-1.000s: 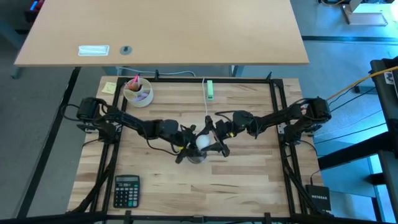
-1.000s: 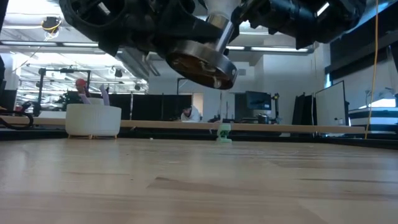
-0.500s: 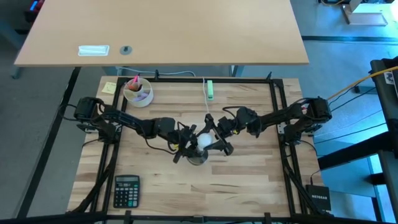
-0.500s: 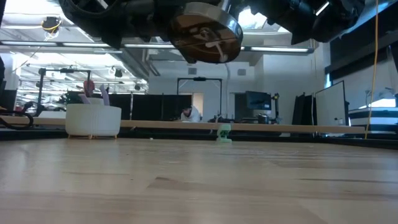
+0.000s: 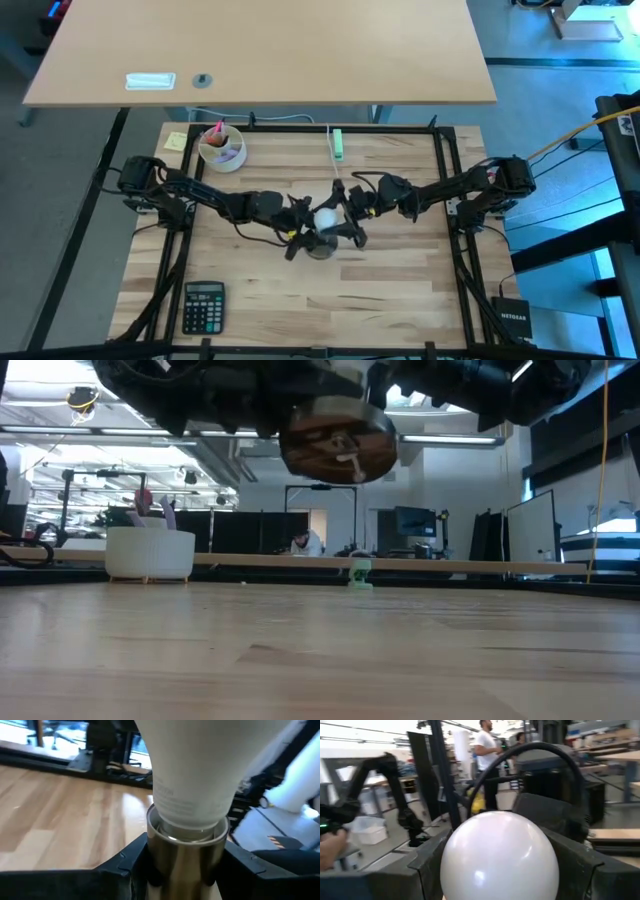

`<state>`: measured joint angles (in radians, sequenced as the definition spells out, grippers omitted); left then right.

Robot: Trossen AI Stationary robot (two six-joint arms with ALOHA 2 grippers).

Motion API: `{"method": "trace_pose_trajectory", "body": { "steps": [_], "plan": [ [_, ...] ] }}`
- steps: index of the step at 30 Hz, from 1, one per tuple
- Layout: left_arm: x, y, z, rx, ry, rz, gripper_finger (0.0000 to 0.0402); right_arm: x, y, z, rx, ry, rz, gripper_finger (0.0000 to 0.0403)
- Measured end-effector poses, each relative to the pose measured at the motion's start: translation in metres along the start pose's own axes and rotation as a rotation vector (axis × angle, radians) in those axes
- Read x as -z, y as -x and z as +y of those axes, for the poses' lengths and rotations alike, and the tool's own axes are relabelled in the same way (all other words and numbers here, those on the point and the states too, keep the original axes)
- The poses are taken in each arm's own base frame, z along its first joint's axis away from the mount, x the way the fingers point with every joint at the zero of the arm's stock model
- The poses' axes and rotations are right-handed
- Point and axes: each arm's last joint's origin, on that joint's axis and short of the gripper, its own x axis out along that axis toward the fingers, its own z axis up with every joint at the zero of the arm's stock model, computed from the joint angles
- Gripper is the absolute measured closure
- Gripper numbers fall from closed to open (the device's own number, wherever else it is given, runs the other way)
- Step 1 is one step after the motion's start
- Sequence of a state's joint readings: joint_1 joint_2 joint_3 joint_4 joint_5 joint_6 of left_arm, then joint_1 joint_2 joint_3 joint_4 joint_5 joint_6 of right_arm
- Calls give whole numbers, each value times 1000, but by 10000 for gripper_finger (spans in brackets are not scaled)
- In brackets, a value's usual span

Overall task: Screw lightbulb
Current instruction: Insert the lightbulb into the lamp

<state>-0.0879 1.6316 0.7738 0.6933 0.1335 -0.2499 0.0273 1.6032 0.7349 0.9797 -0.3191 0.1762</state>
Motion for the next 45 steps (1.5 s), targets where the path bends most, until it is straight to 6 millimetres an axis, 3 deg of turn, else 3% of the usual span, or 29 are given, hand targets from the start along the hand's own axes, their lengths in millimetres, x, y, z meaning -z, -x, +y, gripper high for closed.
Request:
{"method": "trace_pose_trajectory", "body": {
  "steps": [12, 25, 36, 45],
  "plan": [
    [-7, 14, -6, -317, -63, 17, 238, 3, 1, -8, 283, -68, -6, 132],
    [-5, 15, -1, -459, -33, 2, 238, 11, -1, -1, 564, -11, 34, 132],
    [-6, 16, 1, -500, -62, 0, 237, 12, 0, -2, 638, -94, -3, 132],
    [2, 11, 9, -518, -127, 5, 237, 14, -1, 0, 511, 36, 72, 132]
  ]
}}
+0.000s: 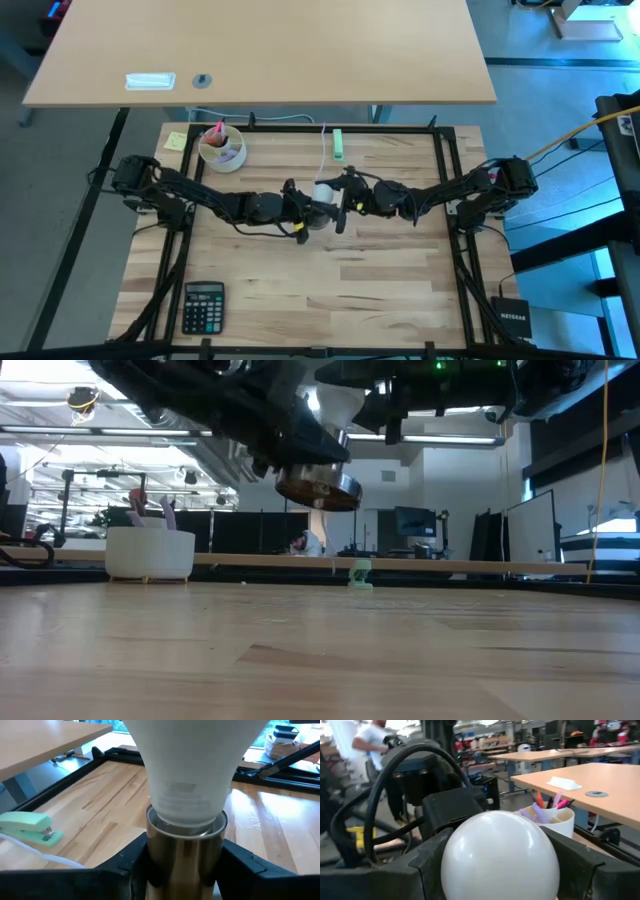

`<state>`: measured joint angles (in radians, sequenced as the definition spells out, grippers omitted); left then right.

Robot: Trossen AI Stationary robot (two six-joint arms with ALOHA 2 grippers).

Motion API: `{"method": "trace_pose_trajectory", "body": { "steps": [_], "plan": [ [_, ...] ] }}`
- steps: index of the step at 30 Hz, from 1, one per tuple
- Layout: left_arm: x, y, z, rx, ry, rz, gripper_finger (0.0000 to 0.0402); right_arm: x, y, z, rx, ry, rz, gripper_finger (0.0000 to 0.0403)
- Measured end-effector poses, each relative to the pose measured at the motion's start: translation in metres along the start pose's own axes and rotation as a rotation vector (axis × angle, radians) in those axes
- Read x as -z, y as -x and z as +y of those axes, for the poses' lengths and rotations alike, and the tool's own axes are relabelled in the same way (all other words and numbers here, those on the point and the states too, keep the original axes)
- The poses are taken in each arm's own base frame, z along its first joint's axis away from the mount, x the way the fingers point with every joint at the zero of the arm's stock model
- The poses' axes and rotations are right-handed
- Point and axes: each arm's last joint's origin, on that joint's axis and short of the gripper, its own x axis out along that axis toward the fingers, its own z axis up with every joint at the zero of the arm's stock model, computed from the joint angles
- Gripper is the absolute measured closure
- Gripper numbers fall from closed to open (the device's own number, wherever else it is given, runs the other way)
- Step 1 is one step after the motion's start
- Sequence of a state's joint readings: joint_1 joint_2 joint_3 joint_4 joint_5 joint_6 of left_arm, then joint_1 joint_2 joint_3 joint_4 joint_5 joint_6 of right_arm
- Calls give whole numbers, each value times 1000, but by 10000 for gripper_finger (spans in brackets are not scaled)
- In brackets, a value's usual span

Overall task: Screw lightbulb
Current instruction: Insert the lightbulb into the lamp

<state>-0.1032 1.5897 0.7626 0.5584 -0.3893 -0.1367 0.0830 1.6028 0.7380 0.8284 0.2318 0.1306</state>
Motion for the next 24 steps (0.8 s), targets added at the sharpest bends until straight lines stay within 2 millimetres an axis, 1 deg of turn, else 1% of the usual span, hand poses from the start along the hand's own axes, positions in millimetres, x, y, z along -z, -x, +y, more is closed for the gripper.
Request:
{"method": "trace_pose_trajectory", "body": {
  "steps": [6, 11, 13, 17, 21, 24],
  "plan": [
    [25, -20, 2, 32, -33, -28, 237, 10, 0, -1, -15, 107, 92, 132],
    [45, -34, 3, 45, -68, -18, 237, 26, 1, -13, -52, 137, 156, 132],
    [50, -38, 5, 48, -58, -19, 237, 33, 5, -20, -49, 125, 145, 132],
    [56, -42, 9, 68, -43, 2, 237, 46, 11, -33, -100, 87, 110, 132],
    [63, -47, 15, 54, -64, 21, 237, 55, 9, -36, -140, 96, 130, 132],
    [68, -51, 21, 63, -58, 34, 237, 60, 7, -38, -128, 99, 139, 132]
  ]
}}
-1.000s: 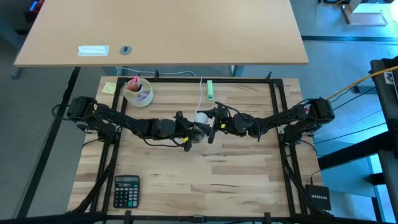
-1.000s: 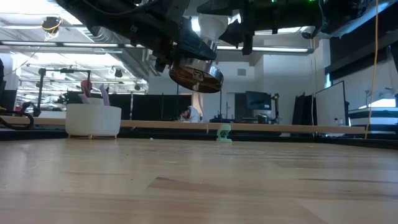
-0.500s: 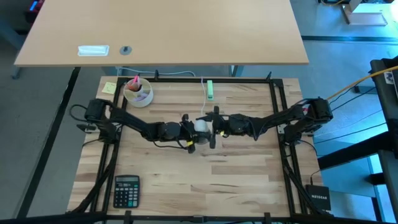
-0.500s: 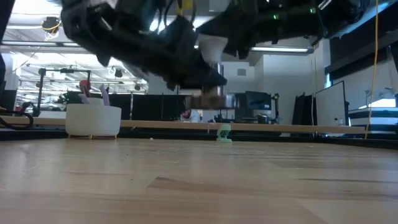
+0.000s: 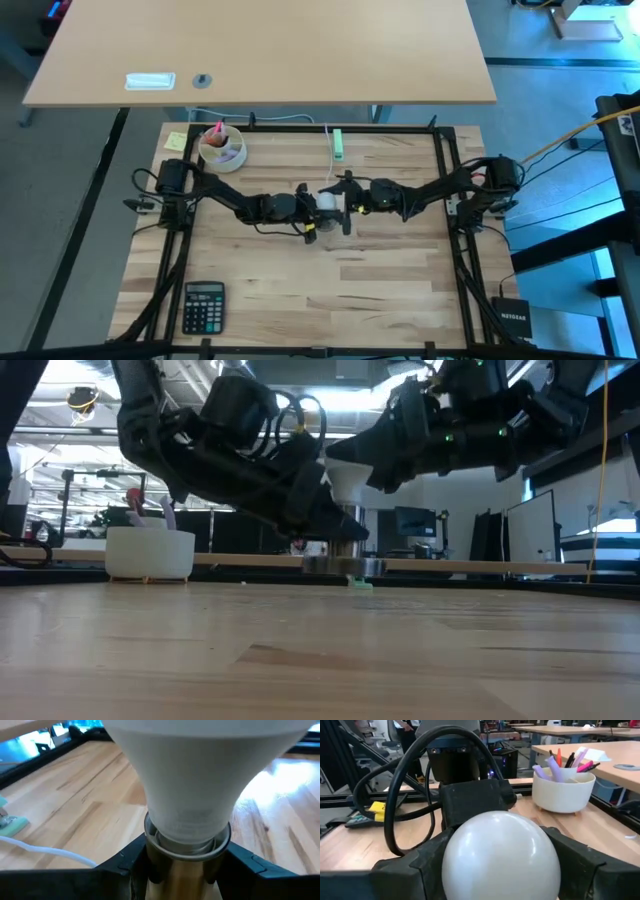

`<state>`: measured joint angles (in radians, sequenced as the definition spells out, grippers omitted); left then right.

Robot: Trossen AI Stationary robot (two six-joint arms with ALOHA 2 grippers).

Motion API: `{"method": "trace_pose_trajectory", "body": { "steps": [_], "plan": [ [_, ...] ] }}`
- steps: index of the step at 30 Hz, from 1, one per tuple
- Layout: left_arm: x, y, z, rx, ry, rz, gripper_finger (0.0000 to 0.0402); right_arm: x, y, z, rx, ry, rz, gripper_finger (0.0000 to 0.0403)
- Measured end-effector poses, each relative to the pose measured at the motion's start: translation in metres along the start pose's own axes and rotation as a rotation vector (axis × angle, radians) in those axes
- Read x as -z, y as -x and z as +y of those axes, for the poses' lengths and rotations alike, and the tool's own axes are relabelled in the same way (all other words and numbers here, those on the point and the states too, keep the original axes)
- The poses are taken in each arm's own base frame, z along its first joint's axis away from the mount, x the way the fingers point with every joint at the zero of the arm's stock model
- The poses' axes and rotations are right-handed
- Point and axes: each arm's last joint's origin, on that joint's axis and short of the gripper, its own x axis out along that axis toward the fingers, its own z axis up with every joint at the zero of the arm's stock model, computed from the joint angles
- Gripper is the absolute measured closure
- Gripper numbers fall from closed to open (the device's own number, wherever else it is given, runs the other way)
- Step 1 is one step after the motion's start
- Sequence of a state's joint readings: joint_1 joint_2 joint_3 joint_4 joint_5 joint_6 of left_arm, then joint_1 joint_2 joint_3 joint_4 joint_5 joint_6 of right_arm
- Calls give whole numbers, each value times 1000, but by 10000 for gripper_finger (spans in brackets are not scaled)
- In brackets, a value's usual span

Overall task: Screw lightbulb
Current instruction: Insert the lightbulb into the lamp

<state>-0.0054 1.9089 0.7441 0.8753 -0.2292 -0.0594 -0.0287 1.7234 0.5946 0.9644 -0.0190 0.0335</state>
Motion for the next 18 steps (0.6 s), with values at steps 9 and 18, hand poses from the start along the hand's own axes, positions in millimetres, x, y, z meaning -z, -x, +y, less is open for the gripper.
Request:
{"method": "trace_pose_trajectory", "body": {
  "steps": [9, 18],
  "plan": [
    [-1, -2, 2, -1, -4, -41, 237, 10, 1, -1, 53, -26, 71, 86],
    [-1, -2, 2, 4, 1, -39, 237, 9, 1, -1, 51, -17, 65, 69]
  ]
}}
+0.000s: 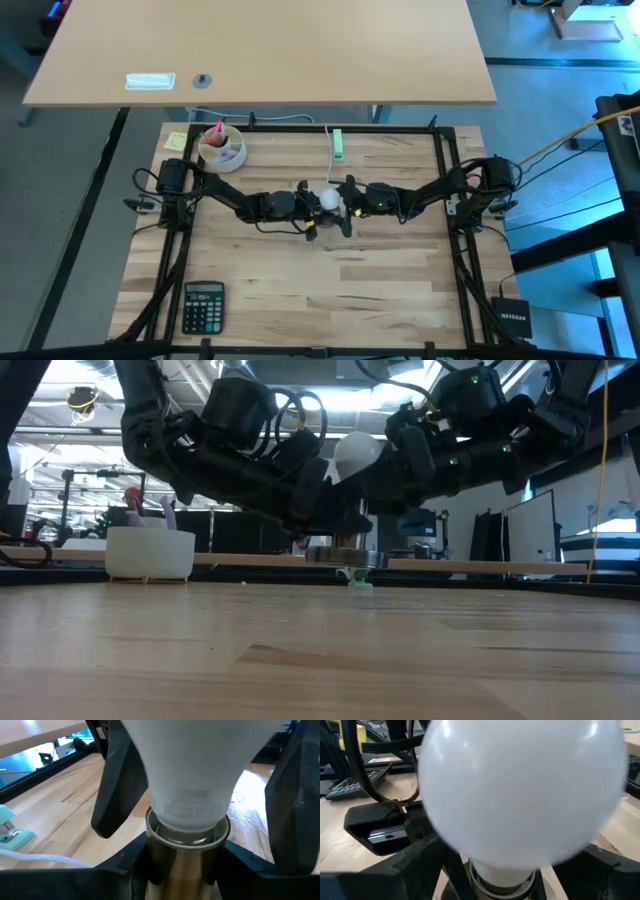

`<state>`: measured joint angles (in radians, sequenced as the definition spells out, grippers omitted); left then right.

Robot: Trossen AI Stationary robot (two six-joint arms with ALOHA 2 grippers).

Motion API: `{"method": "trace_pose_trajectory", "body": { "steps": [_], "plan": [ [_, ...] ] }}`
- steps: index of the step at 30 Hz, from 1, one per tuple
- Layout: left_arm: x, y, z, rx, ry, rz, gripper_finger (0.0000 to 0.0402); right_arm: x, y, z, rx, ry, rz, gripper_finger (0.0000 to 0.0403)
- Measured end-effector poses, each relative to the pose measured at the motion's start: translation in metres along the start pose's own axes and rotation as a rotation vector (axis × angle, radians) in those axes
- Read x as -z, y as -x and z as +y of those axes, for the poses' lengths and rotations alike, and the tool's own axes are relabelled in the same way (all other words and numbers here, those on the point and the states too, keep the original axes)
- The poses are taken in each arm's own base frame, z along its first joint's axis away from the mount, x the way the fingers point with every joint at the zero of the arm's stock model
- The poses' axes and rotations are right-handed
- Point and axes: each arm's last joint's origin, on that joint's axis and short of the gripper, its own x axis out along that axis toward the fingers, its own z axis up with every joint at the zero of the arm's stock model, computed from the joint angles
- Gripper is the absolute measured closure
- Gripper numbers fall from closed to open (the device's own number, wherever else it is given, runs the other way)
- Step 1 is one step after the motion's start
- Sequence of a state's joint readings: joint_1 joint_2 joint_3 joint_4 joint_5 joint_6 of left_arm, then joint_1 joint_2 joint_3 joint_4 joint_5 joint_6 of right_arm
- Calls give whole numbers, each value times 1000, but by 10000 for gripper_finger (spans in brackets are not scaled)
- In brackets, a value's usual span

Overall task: Screw lightbulb
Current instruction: Insert the lightbulb into the lamp

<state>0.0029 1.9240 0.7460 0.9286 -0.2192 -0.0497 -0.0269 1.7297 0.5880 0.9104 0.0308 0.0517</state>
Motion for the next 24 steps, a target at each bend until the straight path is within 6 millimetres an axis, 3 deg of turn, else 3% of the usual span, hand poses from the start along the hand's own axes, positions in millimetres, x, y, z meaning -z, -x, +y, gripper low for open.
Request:
{"method": "trace_pose_trajectory", "body": {
  "steps": [8, 18, 24],
  "plan": [
    [-1, 0, 0, 1, 7, -11, 237, -9, 8, 1, -26, 23, 53, 68],
    [-5, 2, -4, 29, 19, -13, 237, -31, 37, 2, -49, 63, 155, 68],
    [-20, 11, -14, 172, 36, -22, 237, -56, 64, 5, -138, 86, 121, 68]
  ]
}}
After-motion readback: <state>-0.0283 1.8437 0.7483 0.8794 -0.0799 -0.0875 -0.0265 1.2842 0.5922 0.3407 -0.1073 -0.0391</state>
